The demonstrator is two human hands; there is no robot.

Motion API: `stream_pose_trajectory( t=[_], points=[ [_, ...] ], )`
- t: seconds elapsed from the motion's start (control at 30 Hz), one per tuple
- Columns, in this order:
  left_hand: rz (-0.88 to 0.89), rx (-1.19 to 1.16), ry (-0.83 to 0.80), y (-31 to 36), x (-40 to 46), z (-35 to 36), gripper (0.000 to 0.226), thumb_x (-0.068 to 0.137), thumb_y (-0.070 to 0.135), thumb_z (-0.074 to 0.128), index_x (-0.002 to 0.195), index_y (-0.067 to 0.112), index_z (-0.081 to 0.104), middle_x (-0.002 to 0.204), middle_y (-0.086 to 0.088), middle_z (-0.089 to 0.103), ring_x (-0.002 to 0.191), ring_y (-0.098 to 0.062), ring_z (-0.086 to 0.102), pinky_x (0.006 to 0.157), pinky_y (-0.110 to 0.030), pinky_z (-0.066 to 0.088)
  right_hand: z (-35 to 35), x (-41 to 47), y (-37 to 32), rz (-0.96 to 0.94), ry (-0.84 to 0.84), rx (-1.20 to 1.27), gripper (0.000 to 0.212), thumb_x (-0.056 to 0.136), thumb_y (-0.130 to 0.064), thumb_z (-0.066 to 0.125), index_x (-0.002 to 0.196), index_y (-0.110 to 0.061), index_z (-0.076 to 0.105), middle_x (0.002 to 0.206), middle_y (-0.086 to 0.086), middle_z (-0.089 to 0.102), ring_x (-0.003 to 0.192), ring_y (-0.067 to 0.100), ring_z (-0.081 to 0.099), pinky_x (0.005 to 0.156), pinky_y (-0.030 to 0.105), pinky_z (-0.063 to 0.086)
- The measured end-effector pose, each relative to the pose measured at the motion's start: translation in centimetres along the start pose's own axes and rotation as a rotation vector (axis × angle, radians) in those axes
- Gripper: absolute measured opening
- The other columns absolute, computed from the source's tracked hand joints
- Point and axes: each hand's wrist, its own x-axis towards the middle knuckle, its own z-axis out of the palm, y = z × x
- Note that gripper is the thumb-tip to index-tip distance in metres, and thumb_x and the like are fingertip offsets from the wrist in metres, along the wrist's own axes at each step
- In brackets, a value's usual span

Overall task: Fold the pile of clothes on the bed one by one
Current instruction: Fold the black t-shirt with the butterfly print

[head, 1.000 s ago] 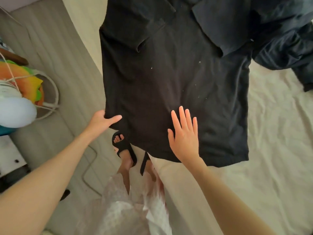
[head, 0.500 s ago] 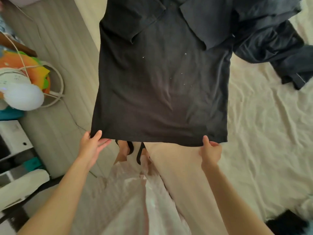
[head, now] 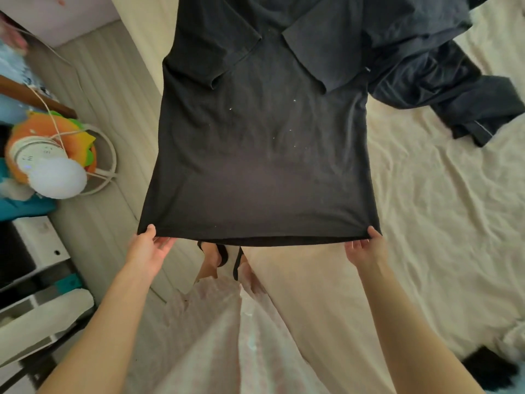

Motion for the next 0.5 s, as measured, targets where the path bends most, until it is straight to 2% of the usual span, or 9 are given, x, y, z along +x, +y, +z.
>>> stream_pose_trajectory(
  t=[0.07, 0.13, 0.2, 0.23, 0.3, 0.33, 0.4, 0.43, 0.5],
  points=[
    [0.073, 0.041, 0.016, 1.1, -1.4, 0.4, 0.033, 0.101, 0.007, 0.036, 0.132, -0.003, 0.042, 0.109, -0.017, 0.055, 0.106, -0.031, 0.054, 0.093, -0.044, 0.047, -0.3, -1.2, -0.7, -0.050, -0.009, 0.012, 0.037, 0.096, -0.015, 0.051, 0.132, -0.009, 0.049, 0.113, 0.001, 0.061, 0.096, 0.014, 0.061, 0.058, 0.022, 0.049],
    [0.107, 0.019, -0.001, 2.4, -2.6, 0.9, 0.023, 0.101, 0.006, 0.037, 0.117, -0.002, 0.051, 0.113, -0.018, 0.054, 0.102, -0.030, 0.056, 0.091, -0.044, 0.047, 0.0, -2.7, -1.4, -0.091, -0.029, 0.026, 0.029, 0.096, -0.015, 0.052, 0.124, -0.010, 0.053, 0.108, 0.000, 0.061, 0.089, 0.012, 0.060, 0.060, 0.020, 0.049],
    [0.130, -0.040, -0.031, 4.1, -3.9, 1.8, 0.017, 0.100, 0.006, 0.038, 0.095, 0.004, 0.054, 0.106, -0.014, 0.057, 0.091, -0.024, 0.061, 0.090, -0.042, 0.048, 0.9, -4.2, -2.4, -0.160, -0.034, 0.032, 0.012, 0.096, -0.015, 0.052, 0.106, -0.012, 0.058, 0.098, -0.001, 0.062, 0.081, 0.012, 0.060, 0.063, 0.022, 0.049],
    [0.150, -0.079, -0.047, 5.0, -4.5, 2.4, 0.017, 0.100, 0.006, 0.040, 0.090, 0.006, 0.054, 0.100, -0.012, 0.059, 0.086, -0.022, 0.061, 0.089, -0.041, 0.049, 1.7, -5.1, -3.0, -0.199, -0.043, 0.044, 0.006, 0.096, -0.014, 0.053, 0.096, -0.013, 0.058, 0.091, -0.002, 0.061, 0.077, 0.012, 0.060, 0.063, 0.022, 0.050],
    [0.195, -0.172, -0.074, 7.0, -5.5, 4.2, 0.015, 0.099, 0.006, 0.042, 0.088, 0.006, 0.053, 0.093, -0.012, 0.059, 0.081, -0.020, 0.063, 0.088, -0.039, 0.051, 3.9, -6.4, -4.3, -0.267, -0.071, 0.068, 0.012, 0.096, -0.013, 0.053, 0.085, -0.015, 0.056, 0.084, -0.001, 0.059, 0.070, 0.014, 0.060, 0.059, 0.023, 0.052],
    [0.209, -0.218, -0.093, 8.1, -5.7, 5.2, 0.014, 0.098, 0.006, 0.043, 0.087, 0.005, 0.053, 0.091, -0.012, 0.060, 0.078, -0.020, 0.064, 0.085, -0.037, 0.054, 5.1, -6.9, -5.1, -0.292, -0.087, 0.085, 0.012, 0.096, -0.012, 0.052, 0.085, -0.014, 0.055, 0.083, 0.000, 0.059, 0.069, 0.014, 0.061, 0.058, 0.024, 0.053],
    [0.223, -0.314, -0.147, 10.4, -5.9, 7.7, 0.014, 0.098, 0.006, 0.044, 0.087, 0.003, 0.053, 0.088, -0.013, 0.061, 0.067, -0.018, 0.068, 0.068, -0.031, 0.058, 8.0, -7.8, -6.9, -0.317, -0.128, 0.120, 0.010, 0.095, -0.010, 0.053, 0.085, -0.011, 0.053, 0.082, 0.002, 0.056, 0.069, 0.016, 0.061, 0.059, 0.026, 0.055],
    [0.225, -0.358, -0.170, 11.6, -5.9, 9.0, 0.014, 0.097, 0.005, 0.045, 0.087, 0.002, 0.053, 0.086, -0.013, 0.061, 0.062, -0.018, 0.068, 0.060, -0.028, 0.057, 9.4, -8.2, -7.7, -0.323, -0.147, 0.136, 0.011, 0.095, -0.010, 0.053, 0.084, -0.011, 0.052, 0.080, 0.003, 0.055, 0.070, 0.016, 0.061, 0.061, 0.027, 0.056],
    [0.227, -0.427, -0.209, 14.0, -5.7, 11.9, 0.013, 0.097, 0.004, 0.046, 0.086, 0.001, 0.052, 0.083, -0.014, 0.059, 0.058, -0.019, 0.067, 0.052, -0.028, 0.056, 12.4, -8.8, -9.4, -0.343, -0.195, 0.151, 0.009, 0.095, -0.010, 0.053, 0.086, -0.009, 0.051, 0.080, 0.006, 0.057, 0.072, 0.017, 0.061, 0.070, 0.030, 0.057]
  ],
)
